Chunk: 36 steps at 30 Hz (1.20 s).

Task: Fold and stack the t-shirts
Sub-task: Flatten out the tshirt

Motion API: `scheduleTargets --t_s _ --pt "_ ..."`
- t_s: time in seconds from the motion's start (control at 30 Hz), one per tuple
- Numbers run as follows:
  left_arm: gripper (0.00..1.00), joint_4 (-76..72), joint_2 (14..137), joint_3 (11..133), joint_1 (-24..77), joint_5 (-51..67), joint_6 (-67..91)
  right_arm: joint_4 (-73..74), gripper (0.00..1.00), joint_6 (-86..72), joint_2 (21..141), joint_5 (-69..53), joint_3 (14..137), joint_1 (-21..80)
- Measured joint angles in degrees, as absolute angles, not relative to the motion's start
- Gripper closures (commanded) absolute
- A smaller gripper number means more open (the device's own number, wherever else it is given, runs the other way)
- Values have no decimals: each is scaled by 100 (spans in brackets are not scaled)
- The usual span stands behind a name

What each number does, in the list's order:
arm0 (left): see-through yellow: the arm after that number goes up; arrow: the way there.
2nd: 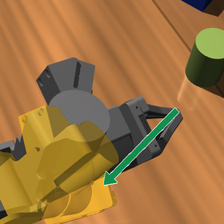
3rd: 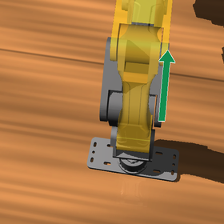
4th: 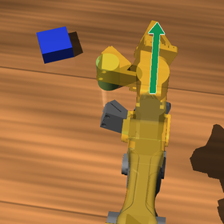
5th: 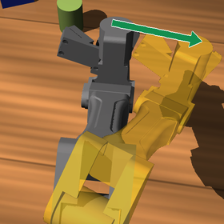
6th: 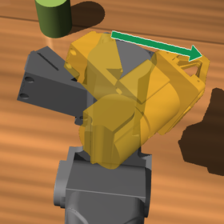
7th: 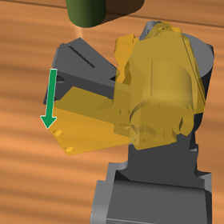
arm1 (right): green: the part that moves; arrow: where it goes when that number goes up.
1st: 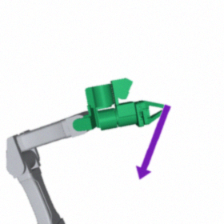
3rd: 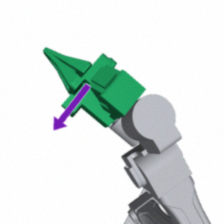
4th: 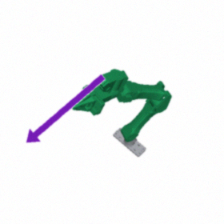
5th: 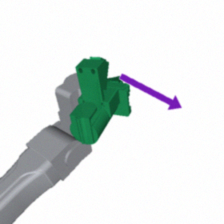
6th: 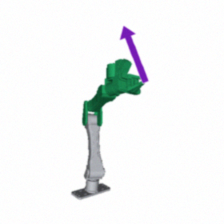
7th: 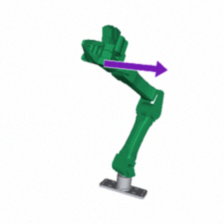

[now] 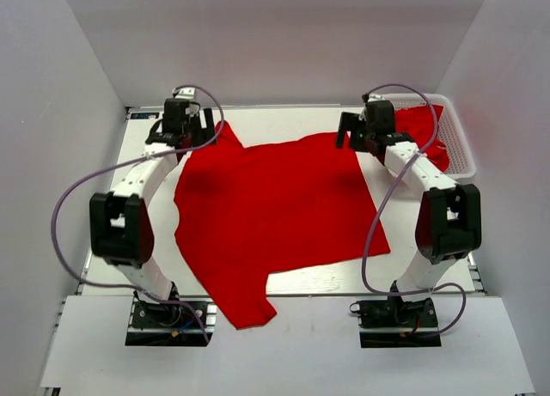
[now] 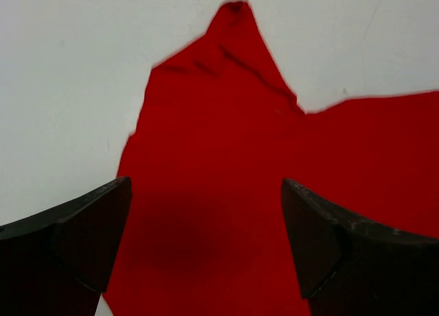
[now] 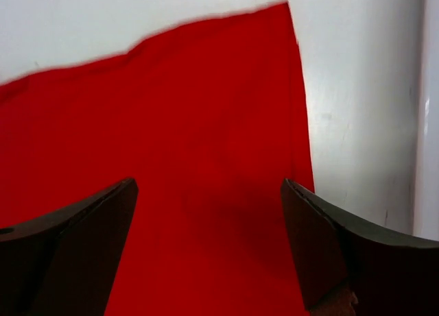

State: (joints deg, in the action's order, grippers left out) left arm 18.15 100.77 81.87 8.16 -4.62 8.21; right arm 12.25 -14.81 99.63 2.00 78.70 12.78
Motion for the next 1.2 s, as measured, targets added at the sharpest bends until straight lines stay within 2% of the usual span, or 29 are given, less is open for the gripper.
scheduleTargets --t_s 0.1,0.2,0.47,0.67,0.83,1.0,1.2 --pt "0 1861 9362 7363 849 -429 1127 1258 10 -1505 9765 150 7371 1284" --pt "0 1994 9174 6877 862 -375 1378 1398 10 -1503 9771 126 6995 1288" --pt "0 2359 9603 6372 875 -375 1699 1605 10 -1498 10014 106 6781 1293" --pt "0 2447 10302 6434 875 -436 1747 1728 10 -1481 10855 121 7129 1293" --pt "0 2705 11069 7301 875 -580 1737 1905 10 -1466 11330 152 7778 1293" --pt "0 3048 11959 8547 869 -829 1636 2305 10 -1420 12208 296 9019 1291" --pt "0 3518 13316 10707 827 -902 1389 2628 10 -1269 13240 436 10648 1267"
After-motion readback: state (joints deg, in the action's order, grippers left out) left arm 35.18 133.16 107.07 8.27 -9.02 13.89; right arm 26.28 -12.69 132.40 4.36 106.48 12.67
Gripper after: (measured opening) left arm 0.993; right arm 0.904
